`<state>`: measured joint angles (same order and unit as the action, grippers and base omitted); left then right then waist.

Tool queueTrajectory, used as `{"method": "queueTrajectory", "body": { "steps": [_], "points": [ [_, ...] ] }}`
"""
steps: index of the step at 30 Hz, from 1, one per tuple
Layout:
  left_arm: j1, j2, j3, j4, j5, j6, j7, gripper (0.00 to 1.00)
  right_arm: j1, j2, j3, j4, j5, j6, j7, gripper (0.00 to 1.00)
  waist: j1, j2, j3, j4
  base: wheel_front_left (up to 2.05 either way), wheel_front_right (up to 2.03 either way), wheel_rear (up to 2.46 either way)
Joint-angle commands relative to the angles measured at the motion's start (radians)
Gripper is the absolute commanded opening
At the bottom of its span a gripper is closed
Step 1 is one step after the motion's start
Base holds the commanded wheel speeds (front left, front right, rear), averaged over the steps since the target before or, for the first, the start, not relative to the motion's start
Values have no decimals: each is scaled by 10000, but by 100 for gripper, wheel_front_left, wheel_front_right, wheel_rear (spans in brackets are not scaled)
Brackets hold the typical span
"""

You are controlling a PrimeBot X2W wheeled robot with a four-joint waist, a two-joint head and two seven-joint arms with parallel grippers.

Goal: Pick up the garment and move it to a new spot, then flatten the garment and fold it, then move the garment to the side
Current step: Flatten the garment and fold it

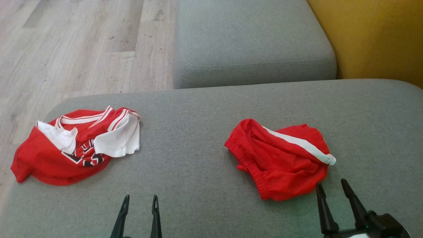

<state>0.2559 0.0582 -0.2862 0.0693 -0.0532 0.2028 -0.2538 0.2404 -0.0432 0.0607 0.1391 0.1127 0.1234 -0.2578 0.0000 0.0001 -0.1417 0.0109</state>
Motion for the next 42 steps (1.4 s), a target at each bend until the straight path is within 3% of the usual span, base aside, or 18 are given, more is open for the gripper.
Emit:
{"method": "queueTrajectory", "body": {
  "steps": [1,29,39,42],
  "points": [
    [-388,-79,296,-252,62,41,-80,100,-284,-70,257,-260,-46,73,-40,100,0,-1,-5,-12,0,0,0],
    [-338,-79,88,-58,177,-19,-80,100,-204,-70,401,-103,-107,73,-40,100,0,-1,-14,28,0,0,0],
    [-679,-79,-525,353,386,-518,-80,100,-437,-70,598,-181,-262,73,-40,100,0,-1,466,-600,0,0,0],
    [-1053,-72,-1042,683,576,-927,-80,100,-585,-70,641,-217,-364,73,-40,100,0,-1,771,-959,0,0,0]
  ]
}}
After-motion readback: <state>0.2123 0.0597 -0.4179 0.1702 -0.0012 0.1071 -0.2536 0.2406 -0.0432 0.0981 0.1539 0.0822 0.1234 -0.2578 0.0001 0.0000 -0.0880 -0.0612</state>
